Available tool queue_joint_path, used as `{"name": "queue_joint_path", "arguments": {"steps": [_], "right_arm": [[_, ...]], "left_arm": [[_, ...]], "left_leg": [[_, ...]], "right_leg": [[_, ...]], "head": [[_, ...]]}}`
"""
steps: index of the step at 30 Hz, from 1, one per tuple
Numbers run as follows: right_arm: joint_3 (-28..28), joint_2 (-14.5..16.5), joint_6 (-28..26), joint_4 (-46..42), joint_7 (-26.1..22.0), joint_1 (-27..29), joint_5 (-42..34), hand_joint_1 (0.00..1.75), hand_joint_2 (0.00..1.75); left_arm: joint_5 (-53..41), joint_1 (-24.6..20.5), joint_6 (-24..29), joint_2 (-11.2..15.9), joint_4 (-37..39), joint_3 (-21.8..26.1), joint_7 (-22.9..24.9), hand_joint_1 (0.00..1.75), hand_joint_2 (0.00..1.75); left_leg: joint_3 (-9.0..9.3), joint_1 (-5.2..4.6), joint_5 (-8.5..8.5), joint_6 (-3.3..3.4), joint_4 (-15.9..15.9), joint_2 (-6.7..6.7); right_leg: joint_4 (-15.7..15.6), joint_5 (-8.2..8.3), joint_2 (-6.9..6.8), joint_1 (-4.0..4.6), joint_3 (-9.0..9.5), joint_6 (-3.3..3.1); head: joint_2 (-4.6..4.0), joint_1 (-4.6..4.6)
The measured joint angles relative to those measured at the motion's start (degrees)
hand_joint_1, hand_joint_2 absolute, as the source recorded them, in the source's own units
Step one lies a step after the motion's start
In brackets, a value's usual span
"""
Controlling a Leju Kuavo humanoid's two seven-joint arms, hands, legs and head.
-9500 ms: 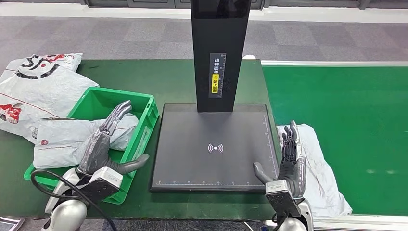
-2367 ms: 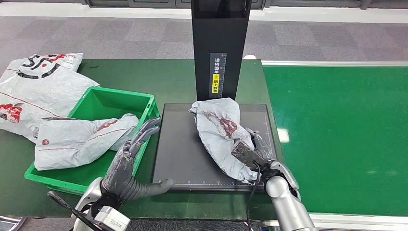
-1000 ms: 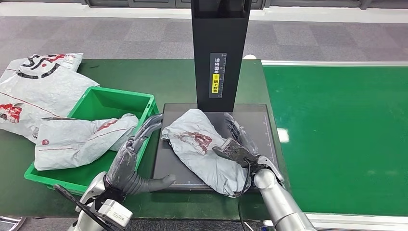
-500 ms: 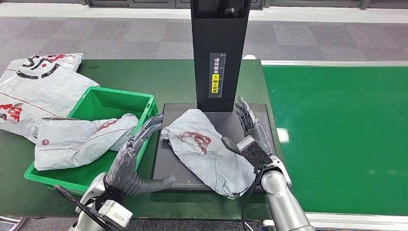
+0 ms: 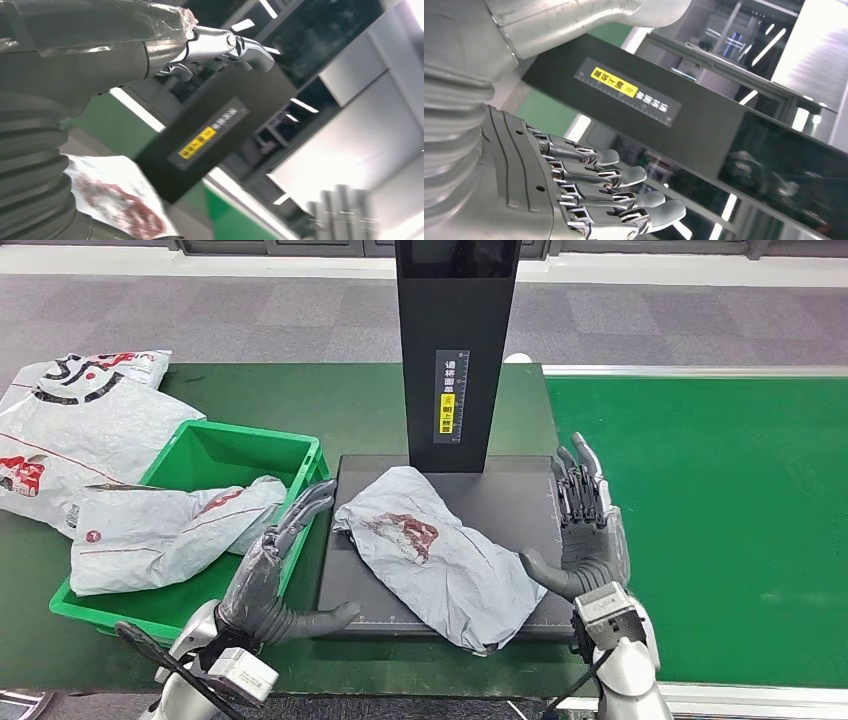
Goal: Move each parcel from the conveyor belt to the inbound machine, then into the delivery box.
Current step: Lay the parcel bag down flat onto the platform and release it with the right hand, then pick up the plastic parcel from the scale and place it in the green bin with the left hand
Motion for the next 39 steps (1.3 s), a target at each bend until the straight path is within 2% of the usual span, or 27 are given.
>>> {"name": "queue_joint_path", "arguments": {"steps": [7,21,26,32,35,39], "right_arm": [[-0.86,-0.05,1.18,-5.03,0.71,2.38,2.94,0.00,1.75],[-1.80,0.37,2.05,-6.79,0.72,3.18,3.61,0.00,1.75],[-1.82,0.57,2.71,-6.78,0.61,3.07,3.61,0.00,1.75],[-1.82,0.57,4.06,-6.10,-0.11,2.09,2.63,0.00,1.75],[-1.82,0.57,4.38,-4.89,-0.39,0.78,1.85,0.00,1.75],[-1.82,0.57,4.29,-3.85,-0.60,0.35,1.12,0.00,1.75]], "left_arm": [[-15.66,-2.27,3.11,0.63,5.44,-0.36,7.03,0.00,1.75],[-17.52,-6.72,3.57,0.85,12.37,-2.16,8.64,0.00,1.75],[-18.97,-11.90,4.64,0.96,20.33,-3.53,9.89,0.00,1.75],[-30.19,-19.07,7.99,1.10,30.61,-7.31,15.99,0.00,1.75],[-33.86,-24.12,5.80,1.85,35.81,-10.93,16.90,0.00,1.75],[-35.28,-30.13,1.51,3.46,41.06,-15.28,15.54,0.00,1.75]], "left_leg": [[0.02,0.00,0.11,-0.03,0.00,0.02],[0.01,0.00,0.13,-0.03,0.00,0.04],[0.02,0.00,0.20,-0.03,0.00,0.03],[0.00,0.00,0.26,-0.06,0.01,0.02],[-0.01,0.00,0.29,-0.04,0.01,0.01],[-0.01,0.00,0.30,-0.05,0.01,0.01]], "right_leg": [[0.00,0.06,0.02,0.01,-0.02,-0.04],[0.00,0.10,0.03,0.00,-0.02,-0.04],[0.00,0.15,0.03,0.01,0.00,-0.04],[0.00,0.23,0.03,0.01,-0.01,-0.04],[0.01,0.25,0.02,0.01,0.00,-0.03],[0.01,0.27,0.03,0.01,-0.02,-0.02]], "head": [[0.00,0.00],[0.00,0.00],[0.00,0.00],[0.00,0.00],[0.00,0.00],[0.00,0.00]]}}
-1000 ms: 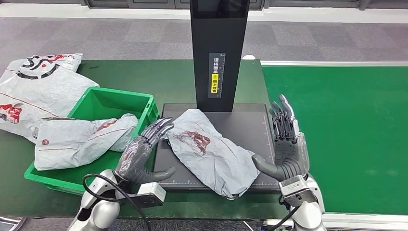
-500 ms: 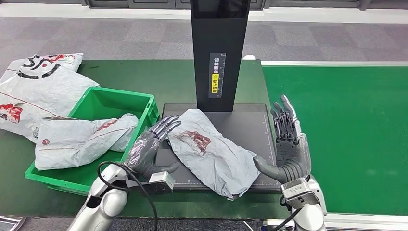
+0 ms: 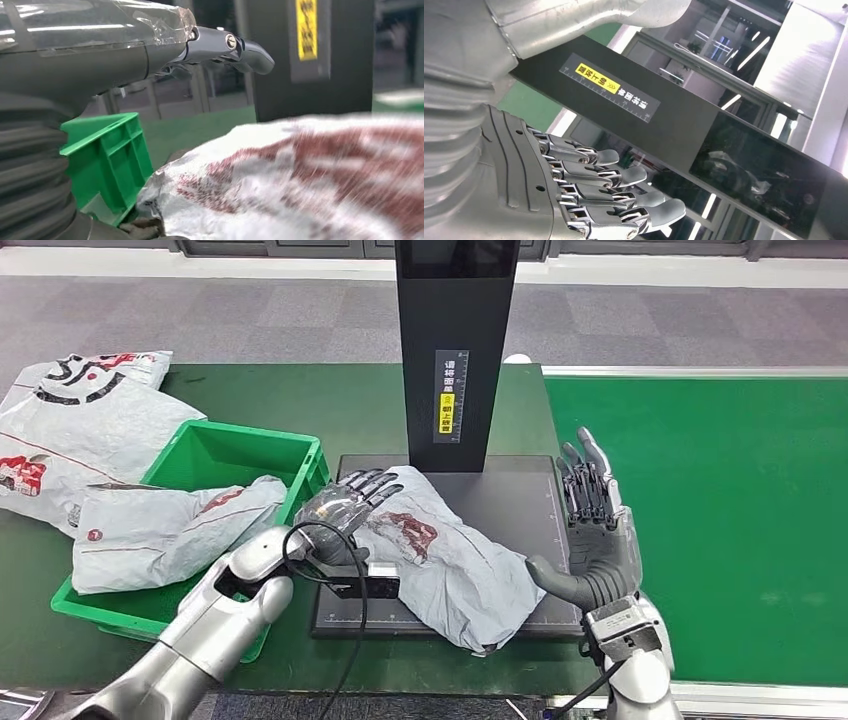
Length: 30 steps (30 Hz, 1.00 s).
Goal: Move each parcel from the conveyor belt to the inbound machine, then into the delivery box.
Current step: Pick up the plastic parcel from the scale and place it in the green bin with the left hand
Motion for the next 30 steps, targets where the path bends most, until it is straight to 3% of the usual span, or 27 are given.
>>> {"name": "queue_joint_path", "arguments": {"steps": [6,12,20,30], "right_arm": [[0.00,-0.07,-0.23,1.31,-1.41,-0.18,-0.98,0.00,1.75],[0.00,-0.24,-0.29,2.09,-1.96,-0.29,-1.47,0.00,1.75],[0.00,-0.36,-0.28,2.88,-2.46,-1.10,-1.76,0.00,1.75],[0.00,-0.43,-0.27,3.34,-2.66,-1.18,-1.76,0.00,1.75]], "left_arm": [[0.75,-10.01,-5.59,2.56,6.41,-8.39,-3.59,0.00,1.75],[2.48,-17.21,-8.75,2.67,10.90,-16.62,-5.59,0.00,1.75],[3.91,-21.22,-10.45,1.18,14.35,-24.73,-6.57,0.00,1.75],[4.04,-22.63,-10.52,0.66,16.05,-27.85,-6.66,0.00,1.75]], "left_leg": [[-0.02,0.01,0.03,-0.03,0.00,0.00],[-0.02,0.00,0.03,-0.03,0.00,0.01],[-0.02,0.00,0.03,-0.03,0.01,0.00],[-0.02,0.00,0.03,-0.03,0.01,0.00]], "right_leg": [[0.01,0.01,0.00,0.01,-0.02,-0.01],[0.01,0.01,0.01,-0.01,-0.02,-0.01],[0.01,0.02,0.00,0.00,-0.01,-0.01],[0.02,0.02,0.01,0.01,-0.01,-0.01]], "head": [[0.00,0.00],[0.00,0.00],[0.00,0.00],[0.00,0.00]]}}
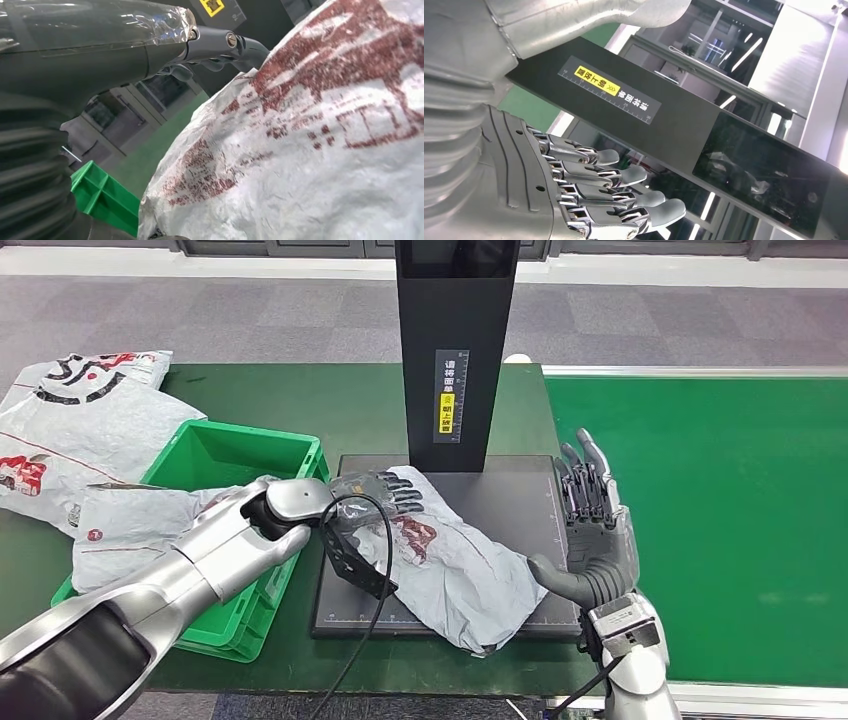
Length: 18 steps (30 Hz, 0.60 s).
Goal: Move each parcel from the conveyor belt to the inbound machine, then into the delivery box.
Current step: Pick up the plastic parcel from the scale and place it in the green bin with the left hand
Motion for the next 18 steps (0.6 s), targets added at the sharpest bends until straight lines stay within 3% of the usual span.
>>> {"name": "queue_joint_path", "arguments": {"steps": [10,18], "right_arm": [[0.00,-0.21,-0.02,1.26,-0.55,-0.55,-1.65,0.00,1.75],[0.00,-0.38,0.01,2.99,-0.85,-2.17,-2.06,0.00,1.75]], "left_arm": [[3.96,-0.82,-0.81,-1.48,1.15,-3.32,-1.21,0.00,1.75],[7.09,-0.14,-1.00,-4.19,1.54,-6.22,-2.17,0.00,1.75]], "left_leg": [[-0.01,-0.01,0.00,0.00,0.00,-0.01],[-0.01,-0.01,0.00,0.00,0.00,-0.04]], "right_leg": [[0.00,0.00,-0.01,-0.03,0.01,0.01],[0.00,0.00,-0.03,-0.02,0.02,0.00]], "head": [[0.00,0.00],[0.00,0.00]]}}
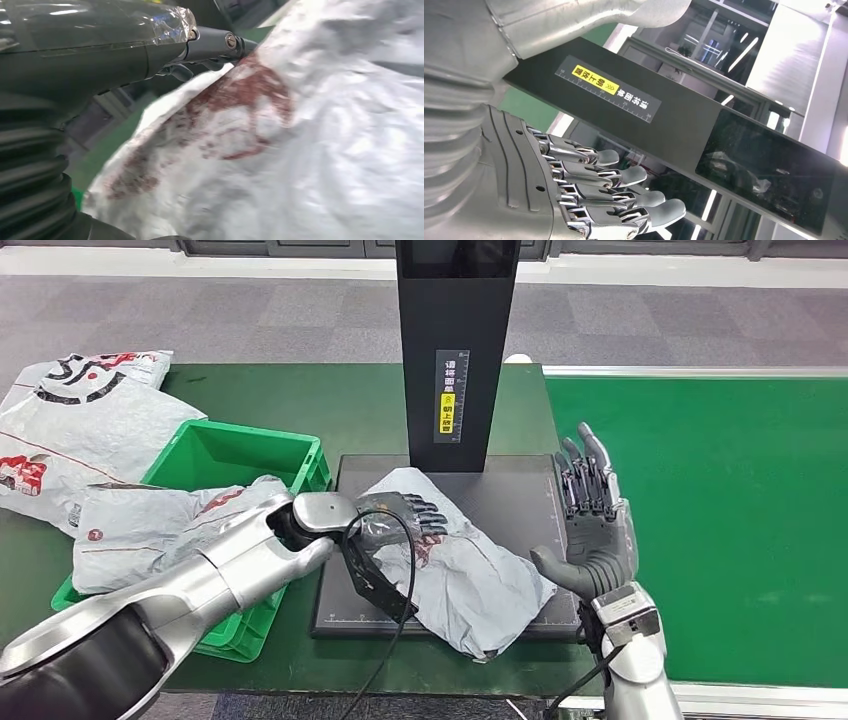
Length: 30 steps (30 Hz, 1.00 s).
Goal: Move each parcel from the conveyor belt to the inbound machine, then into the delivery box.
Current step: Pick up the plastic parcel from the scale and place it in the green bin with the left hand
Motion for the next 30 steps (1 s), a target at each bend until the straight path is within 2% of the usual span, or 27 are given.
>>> {"name": "queue_joint_path", "arguments": {"steps": [6,19,26,27,30], "right_arm": [[0.00,-0.06,0.02,0.84,-0.01,-0.22,-0.01,0.00,1.75],[0.02,-0.19,0.02,1.87,-0.09,-0.78,-0.01,0.00,1.75],[0.02,-0.18,0.05,2.26,-0.07,-1.78,0.02,0.00,1.75],[0.03,-0.18,0.04,2.26,-0.07,-1.78,0.02,0.00,1.75],[0.21,-0.18,0.02,2.26,-0.07,-1.78,0.03,0.00,1.75]], "left_arm": [[1.53,1.25,0.67,-1.33,0.39,-2.01,-0.17,0.00,1.75],[2.93,1.45,1.52,-1.90,0.95,-3.92,-0.16,0.00,1.75],[4.29,1.96,2.73,-4.21,1.48,-4.89,0.50,0.00,1.75],[4.65,2.09,2.99,-4.62,1.68,-5.00,0.62,0.24,1.75],[5.66,2.57,3.94,-5.98,2.57,-5.32,0.97,1.55,1.75]], "left_leg": [[-0.01,0.00,0.00,0.00,0.00,0.00],[-0.01,0.00,0.00,0.00,0.00,0.00],[-0.03,0.00,0.00,0.00,0.00,-0.03],[-0.03,0.00,0.00,0.00,0.00,-0.04],[-0.03,0.00,0.00,0.00,0.00,-0.05]], "right_leg": [[0.00,0.00,0.00,0.01,-0.01,0.00],[0.00,0.00,-0.01,0.00,-0.01,0.00],[0.00,0.00,-0.04,-0.02,0.00,0.00],[0.00,0.00,-0.04,-0.02,0.00,0.00],[0.00,0.00,-0.05,-0.02,0.00,0.00]], "head": [[0.00,0.00],[0.00,0.00],[0.00,0.00],[0.00,0.00],[0.00,0.00]]}}
